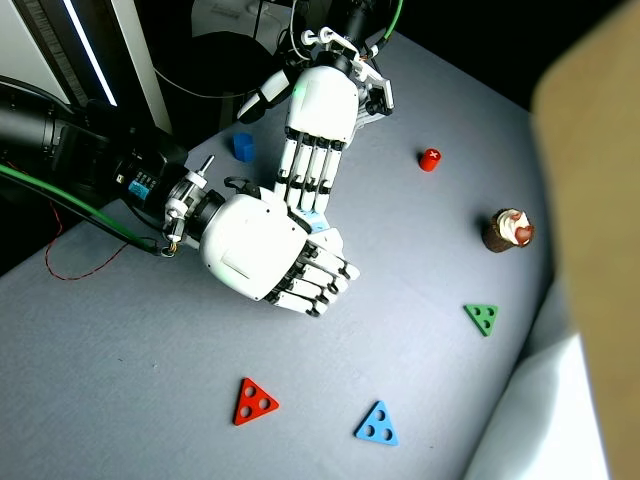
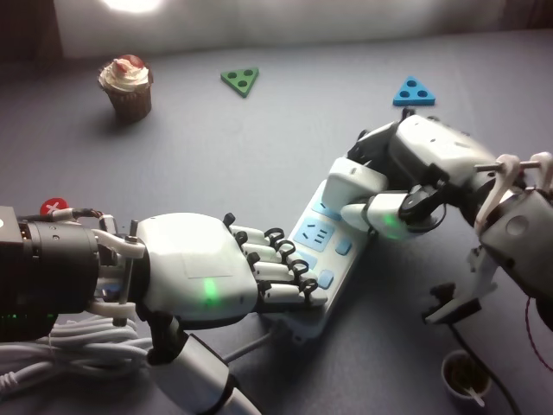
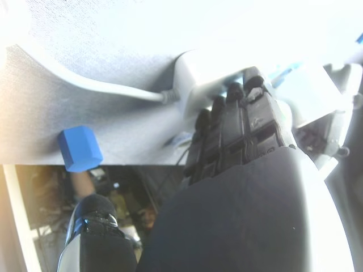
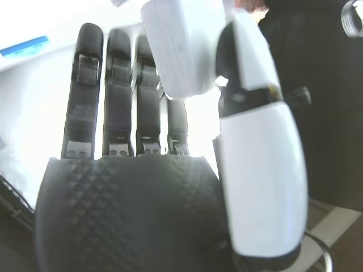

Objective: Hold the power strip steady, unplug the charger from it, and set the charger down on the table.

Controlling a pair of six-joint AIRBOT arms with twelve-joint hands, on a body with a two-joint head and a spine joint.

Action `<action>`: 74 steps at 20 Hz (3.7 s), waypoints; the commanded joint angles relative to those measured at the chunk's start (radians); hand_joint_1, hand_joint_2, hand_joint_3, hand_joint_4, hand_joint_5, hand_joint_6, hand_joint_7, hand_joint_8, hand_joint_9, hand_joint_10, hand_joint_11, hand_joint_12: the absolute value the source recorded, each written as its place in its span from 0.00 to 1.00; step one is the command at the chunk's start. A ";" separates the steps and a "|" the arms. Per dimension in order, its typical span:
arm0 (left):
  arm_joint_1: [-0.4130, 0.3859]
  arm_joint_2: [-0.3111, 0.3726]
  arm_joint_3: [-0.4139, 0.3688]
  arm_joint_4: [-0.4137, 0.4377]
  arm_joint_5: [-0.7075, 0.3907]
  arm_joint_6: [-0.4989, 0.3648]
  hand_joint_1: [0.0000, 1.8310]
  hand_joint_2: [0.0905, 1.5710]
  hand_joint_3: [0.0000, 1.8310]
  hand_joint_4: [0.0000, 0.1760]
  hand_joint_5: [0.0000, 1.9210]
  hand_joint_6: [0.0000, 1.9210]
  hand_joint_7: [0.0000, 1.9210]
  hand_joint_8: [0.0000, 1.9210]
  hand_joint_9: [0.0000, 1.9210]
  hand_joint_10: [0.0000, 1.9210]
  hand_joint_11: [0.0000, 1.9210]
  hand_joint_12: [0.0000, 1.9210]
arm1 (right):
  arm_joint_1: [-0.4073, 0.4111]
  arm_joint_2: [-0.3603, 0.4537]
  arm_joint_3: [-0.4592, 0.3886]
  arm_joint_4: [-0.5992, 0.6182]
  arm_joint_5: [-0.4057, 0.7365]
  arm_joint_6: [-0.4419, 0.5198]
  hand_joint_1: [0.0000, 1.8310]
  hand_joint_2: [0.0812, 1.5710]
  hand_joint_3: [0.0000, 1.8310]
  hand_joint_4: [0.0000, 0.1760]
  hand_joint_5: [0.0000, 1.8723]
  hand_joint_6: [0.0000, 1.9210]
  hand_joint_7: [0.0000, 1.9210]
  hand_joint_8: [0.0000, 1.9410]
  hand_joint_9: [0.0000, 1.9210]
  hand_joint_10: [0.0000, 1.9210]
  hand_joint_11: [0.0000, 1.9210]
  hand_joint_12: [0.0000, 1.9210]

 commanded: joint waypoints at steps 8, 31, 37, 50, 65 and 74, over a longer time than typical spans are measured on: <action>-0.004 -0.009 0.002 0.008 -0.013 -0.008 0.00 0.56 0.00 0.00 0.07 0.00 0.08 0.00 0.08 0.00 0.08 0.02 | -0.010 0.007 -0.004 -0.091 0.068 0.011 0.76 0.68 0.00 0.00 0.48 0.52 0.59 0.35 0.50 0.60 0.44 0.46; -0.011 -0.010 0.007 0.050 -0.019 -0.044 0.00 0.56 0.00 0.00 0.07 0.00 0.09 0.00 0.09 0.00 0.09 0.02 | 0.045 0.047 0.028 -0.230 0.178 0.042 0.76 0.67 0.00 0.00 0.51 0.49 0.60 0.32 0.52 0.58 0.46 0.42; -0.010 -0.012 0.007 0.073 -0.027 -0.056 0.00 0.56 0.00 0.00 0.07 0.00 0.08 0.00 0.08 0.00 0.08 0.02 | 0.048 0.067 0.011 -0.243 0.177 0.042 0.76 0.66 0.00 0.00 0.51 0.48 0.61 0.31 0.52 0.56 0.47 0.42; -0.009 -0.041 0.025 0.322 -0.118 -0.257 0.00 0.55 0.00 0.00 0.07 0.00 0.08 0.00 0.08 0.00 0.08 0.02 | 0.035 0.067 -0.008 -0.281 0.177 0.042 0.76 0.66 0.00 0.00 0.51 0.48 0.60 0.32 0.53 0.56 0.48 0.42; -0.016 -0.041 0.028 0.312 -0.116 -0.258 0.00 0.55 0.00 0.00 0.07 0.00 0.08 0.00 0.08 0.00 0.08 0.01 | -0.043 0.166 -0.045 -0.340 0.196 -0.056 0.76 0.66 0.00 0.00 0.52 0.47 0.62 0.29 0.53 0.56 0.48 0.40; -0.025 -0.034 0.028 0.311 -0.120 -0.258 0.00 0.55 0.00 0.00 0.08 0.00 0.08 0.00 0.08 0.00 0.08 0.01 | -0.114 0.220 -0.042 -0.490 0.130 -0.449 0.76 0.67 0.00 0.00 0.50 0.51 0.59 0.34 0.51 0.58 0.46 0.41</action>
